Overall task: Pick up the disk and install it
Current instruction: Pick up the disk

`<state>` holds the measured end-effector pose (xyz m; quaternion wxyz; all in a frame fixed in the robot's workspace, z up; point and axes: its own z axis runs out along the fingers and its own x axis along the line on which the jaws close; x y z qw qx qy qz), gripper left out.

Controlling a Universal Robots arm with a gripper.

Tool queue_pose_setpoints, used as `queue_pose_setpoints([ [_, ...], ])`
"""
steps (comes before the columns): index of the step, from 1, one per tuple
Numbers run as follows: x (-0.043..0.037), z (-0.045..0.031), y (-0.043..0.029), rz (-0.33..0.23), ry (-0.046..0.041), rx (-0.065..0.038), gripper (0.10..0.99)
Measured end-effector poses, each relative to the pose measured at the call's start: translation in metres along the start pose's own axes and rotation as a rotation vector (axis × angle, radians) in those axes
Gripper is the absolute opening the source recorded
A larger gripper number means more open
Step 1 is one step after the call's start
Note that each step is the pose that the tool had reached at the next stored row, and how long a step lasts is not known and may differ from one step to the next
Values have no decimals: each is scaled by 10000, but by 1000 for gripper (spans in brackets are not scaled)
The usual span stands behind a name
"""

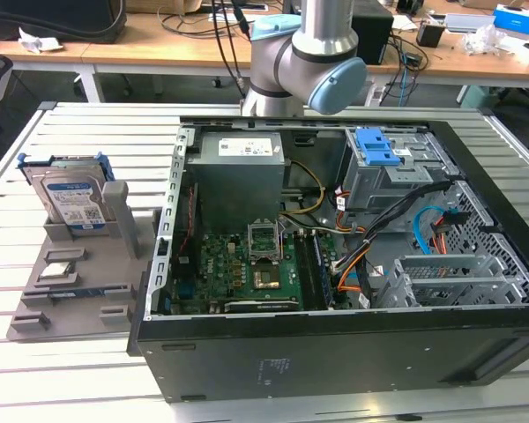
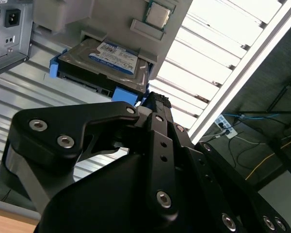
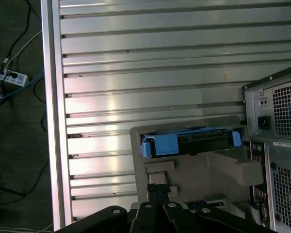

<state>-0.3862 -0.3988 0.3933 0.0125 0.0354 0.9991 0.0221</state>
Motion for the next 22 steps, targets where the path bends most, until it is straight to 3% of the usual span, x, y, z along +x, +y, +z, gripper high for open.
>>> queue_pose_setpoints([
  [9, 0, 0, 0, -945, 43, -21, 106],
  [12, 0, 0, 0, -1562, 71, -36, 106],
  [22, 0, 0, 0, -2456, 111, -57, 106],
])
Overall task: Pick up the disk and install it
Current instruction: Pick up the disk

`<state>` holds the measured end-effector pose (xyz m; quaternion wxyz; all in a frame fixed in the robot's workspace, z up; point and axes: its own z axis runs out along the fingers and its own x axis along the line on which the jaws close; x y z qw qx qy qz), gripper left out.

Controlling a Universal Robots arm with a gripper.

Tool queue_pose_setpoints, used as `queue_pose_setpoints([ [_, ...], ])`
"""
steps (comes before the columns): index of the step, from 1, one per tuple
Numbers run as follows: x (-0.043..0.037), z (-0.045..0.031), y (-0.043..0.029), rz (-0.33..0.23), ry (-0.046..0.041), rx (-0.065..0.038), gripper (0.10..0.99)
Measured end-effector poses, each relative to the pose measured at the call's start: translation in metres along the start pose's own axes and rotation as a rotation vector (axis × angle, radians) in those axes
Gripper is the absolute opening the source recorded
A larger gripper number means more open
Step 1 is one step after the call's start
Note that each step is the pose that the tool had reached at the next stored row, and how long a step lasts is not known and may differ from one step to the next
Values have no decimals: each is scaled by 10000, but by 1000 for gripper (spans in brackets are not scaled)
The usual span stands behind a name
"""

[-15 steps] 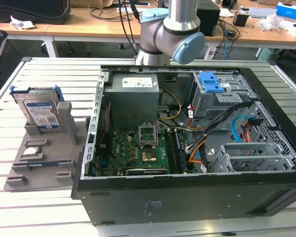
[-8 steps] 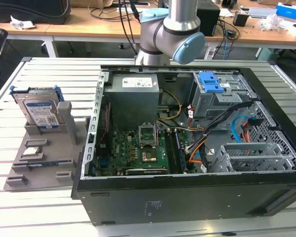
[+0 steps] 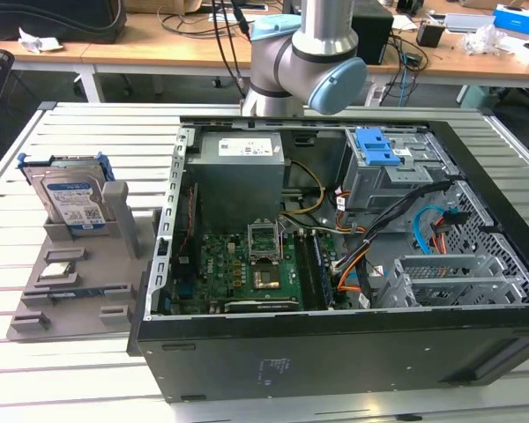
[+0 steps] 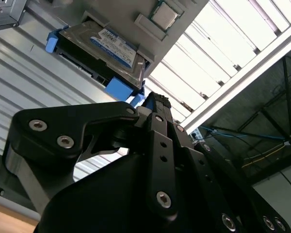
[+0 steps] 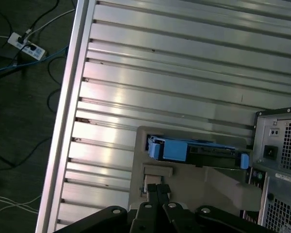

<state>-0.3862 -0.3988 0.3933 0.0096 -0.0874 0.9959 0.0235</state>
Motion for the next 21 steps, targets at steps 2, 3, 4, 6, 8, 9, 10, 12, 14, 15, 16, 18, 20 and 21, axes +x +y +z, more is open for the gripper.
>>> queue_pose_setpoints([
  [2, 0, 0, 0, -147, 6, -3, 106],
  [3, 0, 0, 0, -218, 9, -5, 106],
  [4, 0, 0, 0, -272, 12, -6, 106],
  [6, 0, 0, 0, -453, 21, -10, 106],
  [8, 0, 0, 0, -612, 27, -14, 106],
  [9, 0, 0, 0, -679, 31, -15, 106],
  [10, 0, 0, 0, -786, 36, -18, 106],
  [12, 0, 0, 0, -896, 41, -20, 106],
  [14, 0, 0, 0, -1090, 49, -25, 106],
  [15, 0, 0, 0, -1132, 51, -26, 106],
  [16, 0, 0, 0, -1194, 54, -27, 106],
  [18, 0, 0, 0, -1358, 62, -31, 106],
  [20, 0, 0, 0, -1473, 67, -34, 106],
  [21, 0, 0, 0, -1517, 68, -35, 106],
])
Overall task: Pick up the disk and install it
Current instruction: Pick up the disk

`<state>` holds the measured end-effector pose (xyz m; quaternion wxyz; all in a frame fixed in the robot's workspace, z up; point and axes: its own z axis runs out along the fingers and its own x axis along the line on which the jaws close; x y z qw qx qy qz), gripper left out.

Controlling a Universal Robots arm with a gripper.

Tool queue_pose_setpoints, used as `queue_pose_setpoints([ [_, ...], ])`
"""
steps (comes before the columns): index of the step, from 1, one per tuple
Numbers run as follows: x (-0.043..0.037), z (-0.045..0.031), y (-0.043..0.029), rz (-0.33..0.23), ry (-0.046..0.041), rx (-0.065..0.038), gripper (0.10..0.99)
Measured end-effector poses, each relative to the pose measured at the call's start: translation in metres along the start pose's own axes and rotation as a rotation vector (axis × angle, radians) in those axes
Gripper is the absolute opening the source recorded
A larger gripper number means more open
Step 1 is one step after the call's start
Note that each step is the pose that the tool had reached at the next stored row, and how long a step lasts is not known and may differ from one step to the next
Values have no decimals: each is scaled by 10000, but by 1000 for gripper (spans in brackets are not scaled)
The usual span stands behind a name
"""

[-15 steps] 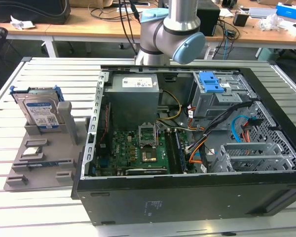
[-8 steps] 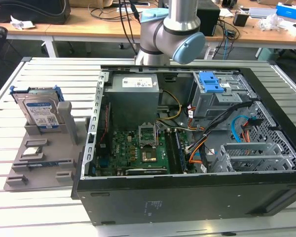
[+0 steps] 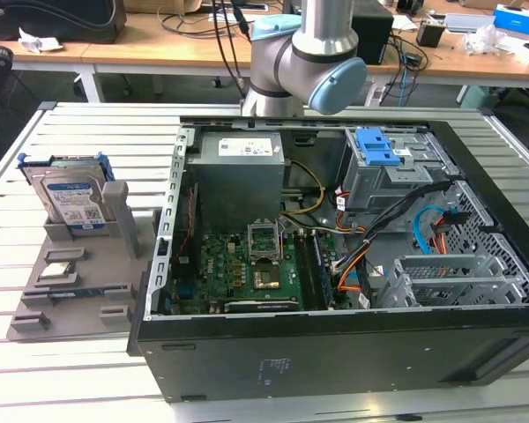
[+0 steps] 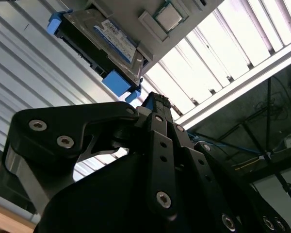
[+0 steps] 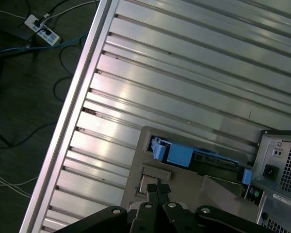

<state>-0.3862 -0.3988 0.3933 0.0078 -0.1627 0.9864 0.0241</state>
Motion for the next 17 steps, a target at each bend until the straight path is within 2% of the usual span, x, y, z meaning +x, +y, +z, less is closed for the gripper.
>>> queue_pose_setpoints([
  [17, 0, 0, 0, -1132, 52, -26, 106],
])
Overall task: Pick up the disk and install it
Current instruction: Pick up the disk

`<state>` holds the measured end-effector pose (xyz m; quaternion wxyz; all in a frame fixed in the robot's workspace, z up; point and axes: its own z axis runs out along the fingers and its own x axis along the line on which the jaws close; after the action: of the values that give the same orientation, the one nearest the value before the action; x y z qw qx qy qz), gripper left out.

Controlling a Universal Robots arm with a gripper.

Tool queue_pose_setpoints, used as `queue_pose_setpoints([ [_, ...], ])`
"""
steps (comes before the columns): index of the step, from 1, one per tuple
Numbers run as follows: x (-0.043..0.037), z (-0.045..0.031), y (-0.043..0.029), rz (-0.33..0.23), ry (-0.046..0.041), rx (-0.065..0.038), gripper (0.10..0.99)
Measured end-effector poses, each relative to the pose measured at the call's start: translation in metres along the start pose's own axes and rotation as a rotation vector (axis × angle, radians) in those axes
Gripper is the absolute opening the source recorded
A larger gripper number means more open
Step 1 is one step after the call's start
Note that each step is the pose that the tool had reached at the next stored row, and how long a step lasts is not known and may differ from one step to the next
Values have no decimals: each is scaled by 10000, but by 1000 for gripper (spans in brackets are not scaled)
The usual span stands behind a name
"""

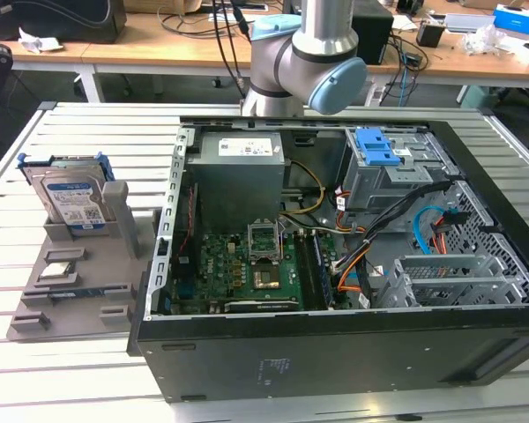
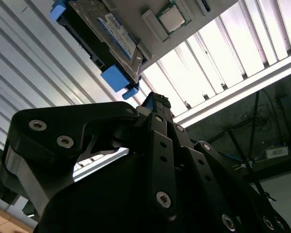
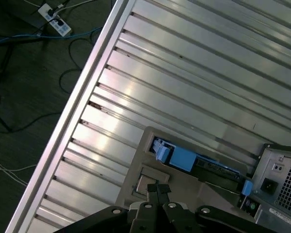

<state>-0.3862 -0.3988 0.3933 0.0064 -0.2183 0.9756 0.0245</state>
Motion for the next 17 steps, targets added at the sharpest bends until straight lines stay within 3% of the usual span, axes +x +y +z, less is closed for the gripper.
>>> queue_pose_setpoints([
  [17, 0, 0, 0, -988, 44, -23, 106],
])
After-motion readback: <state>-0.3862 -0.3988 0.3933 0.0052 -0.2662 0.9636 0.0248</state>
